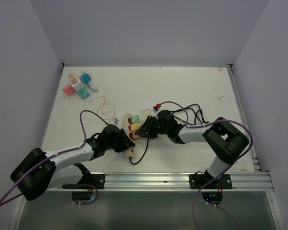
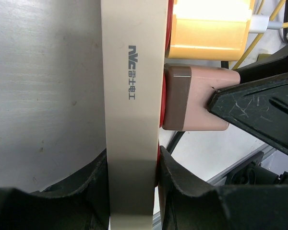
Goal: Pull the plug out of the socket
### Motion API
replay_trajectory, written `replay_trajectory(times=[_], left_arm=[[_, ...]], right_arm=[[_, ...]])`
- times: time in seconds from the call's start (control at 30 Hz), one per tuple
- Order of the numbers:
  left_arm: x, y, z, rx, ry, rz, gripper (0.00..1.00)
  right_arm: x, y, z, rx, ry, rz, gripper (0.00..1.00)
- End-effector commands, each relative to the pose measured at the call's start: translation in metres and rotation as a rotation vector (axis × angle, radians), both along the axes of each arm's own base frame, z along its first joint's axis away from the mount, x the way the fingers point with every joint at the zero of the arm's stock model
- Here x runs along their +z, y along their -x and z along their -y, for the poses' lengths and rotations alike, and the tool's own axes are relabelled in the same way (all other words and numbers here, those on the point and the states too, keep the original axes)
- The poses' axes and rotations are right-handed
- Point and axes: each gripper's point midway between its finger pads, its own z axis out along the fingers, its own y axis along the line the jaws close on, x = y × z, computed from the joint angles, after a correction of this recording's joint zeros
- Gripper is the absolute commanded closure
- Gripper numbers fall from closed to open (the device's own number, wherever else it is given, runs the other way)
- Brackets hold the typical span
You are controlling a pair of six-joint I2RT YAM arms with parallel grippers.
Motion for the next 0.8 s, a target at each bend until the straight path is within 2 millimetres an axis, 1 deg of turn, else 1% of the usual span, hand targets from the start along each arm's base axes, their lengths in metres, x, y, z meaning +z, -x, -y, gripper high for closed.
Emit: replay_trajectory(times=[0.0, 0.03, 0.07, 0.1, 0.13, 0.17, 0.3, 0.37, 0.43, 0.47, 0.5, 0.57, 0.6, 0.7, 0.77], left_arm=[[-0.047, 0.011, -0.066, 0.161, -0.297, -0.103, 1.00], [-0.045, 0.009, -0.065, 0.162, -0.297, -0.100, 1.00], [-0.045, 0.010, -0.065, 0.160, -0.308, -0.101, 1.00], [-0.046, 0.009, -0.066, 0.160, -0.318, -0.105, 1.00], [-0.047, 0.009, -0.066, 0.160, -0.322, -0.108, 1.00], [-0.046, 0.009, -0.066, 0.160, -0.324, -0.107, 1.00], [-0.048, 0.008, -0.066, 0.177, -0.327, -0.113, 1.00], [-0.048, 0.007, -0.067, 0.185, -0.329, -0.113, 1.00], [-0.049, 0.007, -0.068, 0.194, -0.332, -0.117, 1.00], [-0.049, 0.006, -0.069, 0.200, -0.335, -0.114, 1.00], [-0.050, 0.006, -0.069, 0.208, -0.336, -0.120, 1.00], [-0.051, 0.005, -0.070, 0.219, -0.342, -0.122, 1.00], [-0.050, 0.005, -0.070, 0.222, -0.345, -0.122, 1.00], [-0.052, 0.004, -0.072, 0.226, -0.360, -0.130, 1.00], [-0.051, 0.002, -0.071, 0.224, -0.368, -0.129, 1.00]], right_arm=[[0.029, -0.018, 0.001, -0.007, -0.004, 0.058, 1.00], [0.036, -0.020, 0.002, -0.011, 0.012, 0.071, 1.00], [0.048, -0.027, -0.002, -0.016, 0.018, 0.095, 1.00], [0.042, -0.025, 0.004, -0.025, 0.075, 0.066, 1.00], [0.043, -0.030, 0.007, -0.033, 0.109, 0.088, 1.00], [0.052, -0.034, 0.006, -0.041, 0.114, 0.106, 1.00], [0.047, -0.031, 0.012, -0.033, 0.137, 0.085, 1.00], [0.042, -0.024, 0.014, -0.013, 0.128, 0.057, 1.00], [0.040, -0.024, 0.020, -0.010, 0.108, 0.040, 1.00], [0.039, -0.019, 0.022, 0.009, 0.084, 0.032, 1.00], [0.042, -0.025, 0.030, -0.007, 0.061, 0.037, 1.00], [0.045, -0.024, 0.036, 0.011, 0.007, 0.056, 1.00], [0.049, -0.031, 0.044, -0.010, -0.014, 0.069, 1.00], [0.051, -0.029, 0.049, 0.019, -0.034, 0.104, 1.00], [0.052, -0.029, 0.048, 0.031, -0.029, 0.105, 1.00]])
